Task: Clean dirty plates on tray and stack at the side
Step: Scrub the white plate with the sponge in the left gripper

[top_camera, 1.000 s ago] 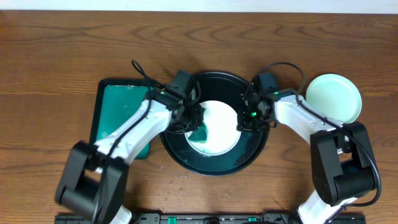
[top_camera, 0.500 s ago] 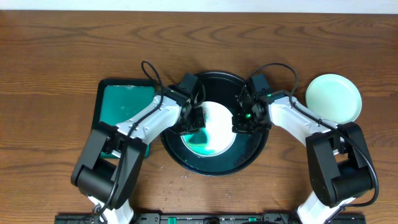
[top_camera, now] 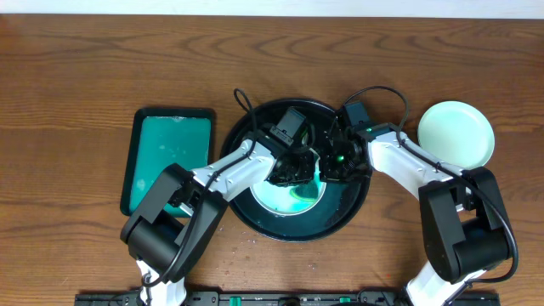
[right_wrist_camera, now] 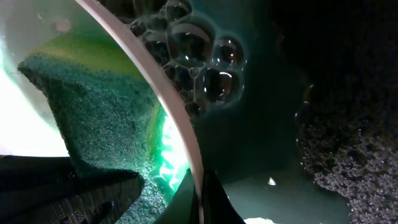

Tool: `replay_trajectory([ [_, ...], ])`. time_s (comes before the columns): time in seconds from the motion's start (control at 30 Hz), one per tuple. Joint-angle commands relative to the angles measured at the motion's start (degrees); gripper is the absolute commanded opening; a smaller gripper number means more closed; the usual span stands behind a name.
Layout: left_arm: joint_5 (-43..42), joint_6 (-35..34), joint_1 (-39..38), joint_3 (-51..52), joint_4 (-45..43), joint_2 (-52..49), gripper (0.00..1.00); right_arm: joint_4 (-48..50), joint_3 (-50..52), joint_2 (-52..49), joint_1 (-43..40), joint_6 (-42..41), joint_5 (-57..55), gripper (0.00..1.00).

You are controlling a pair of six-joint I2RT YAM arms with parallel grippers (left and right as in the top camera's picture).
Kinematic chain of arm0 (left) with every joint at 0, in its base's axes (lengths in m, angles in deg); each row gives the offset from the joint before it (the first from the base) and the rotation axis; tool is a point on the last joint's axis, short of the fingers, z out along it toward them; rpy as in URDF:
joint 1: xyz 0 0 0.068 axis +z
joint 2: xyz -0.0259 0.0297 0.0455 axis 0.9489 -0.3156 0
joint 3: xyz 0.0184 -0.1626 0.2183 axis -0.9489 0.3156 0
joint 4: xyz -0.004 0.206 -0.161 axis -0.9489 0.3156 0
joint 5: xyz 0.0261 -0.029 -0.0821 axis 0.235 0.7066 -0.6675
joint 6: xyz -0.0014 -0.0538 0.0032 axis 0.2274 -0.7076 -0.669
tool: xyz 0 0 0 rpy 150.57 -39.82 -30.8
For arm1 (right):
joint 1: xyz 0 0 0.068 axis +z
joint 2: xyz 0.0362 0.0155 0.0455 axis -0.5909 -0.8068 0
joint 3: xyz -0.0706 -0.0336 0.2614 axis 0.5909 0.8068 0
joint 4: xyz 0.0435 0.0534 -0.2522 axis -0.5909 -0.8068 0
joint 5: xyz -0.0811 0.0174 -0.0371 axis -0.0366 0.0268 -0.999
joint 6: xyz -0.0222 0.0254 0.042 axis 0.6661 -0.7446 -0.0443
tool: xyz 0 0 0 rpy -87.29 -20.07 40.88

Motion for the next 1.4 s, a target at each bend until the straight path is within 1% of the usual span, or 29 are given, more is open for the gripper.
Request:
replay_trajectory([
  [0.0,0.5,-1.3,-0.5,2.7,-1.1,-5.9,0.07,-0.4,0.3,-0.3,1.5,-0.3,4.7,0.01],
  [0.13,11.6,-1.3,4.3,2.7,2.6,-5.9,0.07,-1.4,0.3,-0.3,1.5,-0.3,4.7,0.01],
  [0.33,27.0,-1.2,11.9,0.6,15.4,-5.9,0.07,-2.0,0.3,-0.3,1.5,-0.3,4.6,0.01],
  [0.5,32.6,0.0,15.1,-0.4,20.1,-5.6,0.07,-1.9,0.3,-0.3,1.5,-0.3,4.6,0.01],
  [0.7,38.2,-0.1,15.1,-0.6,23.3,-5.1,0.07,-1.9,0.3,-0.3,1.5,-0.3,4.3,0.01],
  [0.9,43.4,-4.4,13.7,-0.6,29.4,-5.0,0.07,-1.9,0.3,-0.3,1.5,-0.3,4.2,0.01],
  [1.0,43.2,-4.4,12.8,-0.6,31.4,-5.0,0.07,-1.9,0.3,-0.3,1.5,-0.3,4.2,0.01],
  [1.07,41.1,-1.6,11.9,-0.6,31.8,-5.0,0.07,-1.9,0.3,-0.3,1.5,-0.3,4.2,0.01],
  [1.2,28.6,6.4,9.7,-0.6,31.3,-5.0,0.07,-1.8,0.3,-0.3,1.5,-0.3,4.2,0.01],
  [1.3,16.6,13.6,7.6,-0.6,29.8,-5.0,0.07,-1.7,0.3,-0.3,1.5,-0.3,4.2,0.01],
  [1.33,14.2,14.9,6.9,-0.6,29.3,-5.0,0.07,-1.8,0.3,-0.3,1.5,-0.3,4.2,0.01],
  [1.37,13.6,15.1,6.2,-0.6,29.1,-5.0,0.07,-1.8,0.3,-0.3,1.5,-0.3,4.2,0.01],
])
